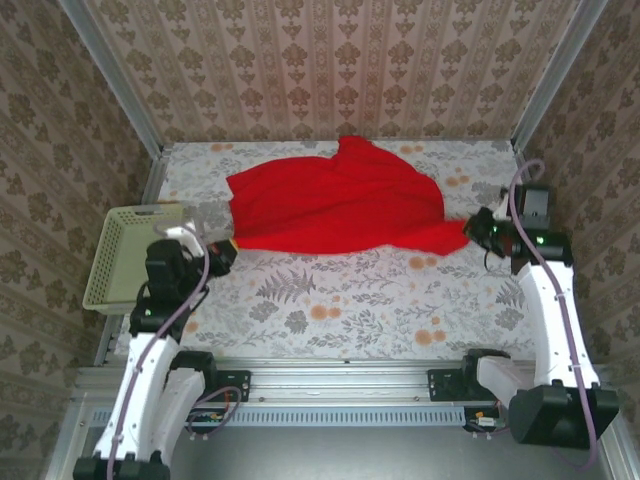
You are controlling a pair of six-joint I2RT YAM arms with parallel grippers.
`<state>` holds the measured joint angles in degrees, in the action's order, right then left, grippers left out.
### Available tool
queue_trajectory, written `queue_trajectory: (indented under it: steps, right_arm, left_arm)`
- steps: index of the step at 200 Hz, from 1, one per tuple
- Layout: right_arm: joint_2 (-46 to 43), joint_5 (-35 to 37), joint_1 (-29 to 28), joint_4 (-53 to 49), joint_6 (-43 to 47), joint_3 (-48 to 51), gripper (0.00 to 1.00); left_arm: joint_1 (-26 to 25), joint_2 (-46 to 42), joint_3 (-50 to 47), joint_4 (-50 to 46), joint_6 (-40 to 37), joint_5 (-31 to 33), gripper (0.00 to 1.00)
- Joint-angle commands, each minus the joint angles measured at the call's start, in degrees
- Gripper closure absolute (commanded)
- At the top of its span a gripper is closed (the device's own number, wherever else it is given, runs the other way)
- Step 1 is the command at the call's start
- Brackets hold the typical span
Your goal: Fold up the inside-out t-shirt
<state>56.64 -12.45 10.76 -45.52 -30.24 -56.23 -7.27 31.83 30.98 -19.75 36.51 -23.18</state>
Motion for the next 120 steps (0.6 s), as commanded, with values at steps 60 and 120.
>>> queue_trajectory:
  steps: [60, 120]
  right_arm:
    - [-22.17, -0.72, 8.86, -16.05, -9.72, 16.31, 1.00]
    - [-23.12, 3.11, 9.00, -13.12, -10.01, 13.53, 0.99]
  left_arm:
    - [-5.85, -12.33, -13.37, -23.90, 12.78, 7.25, 1.00]
    - [-8.68, -17.50, -11.80, -27.88, 18.48, 11.13, 1.00]
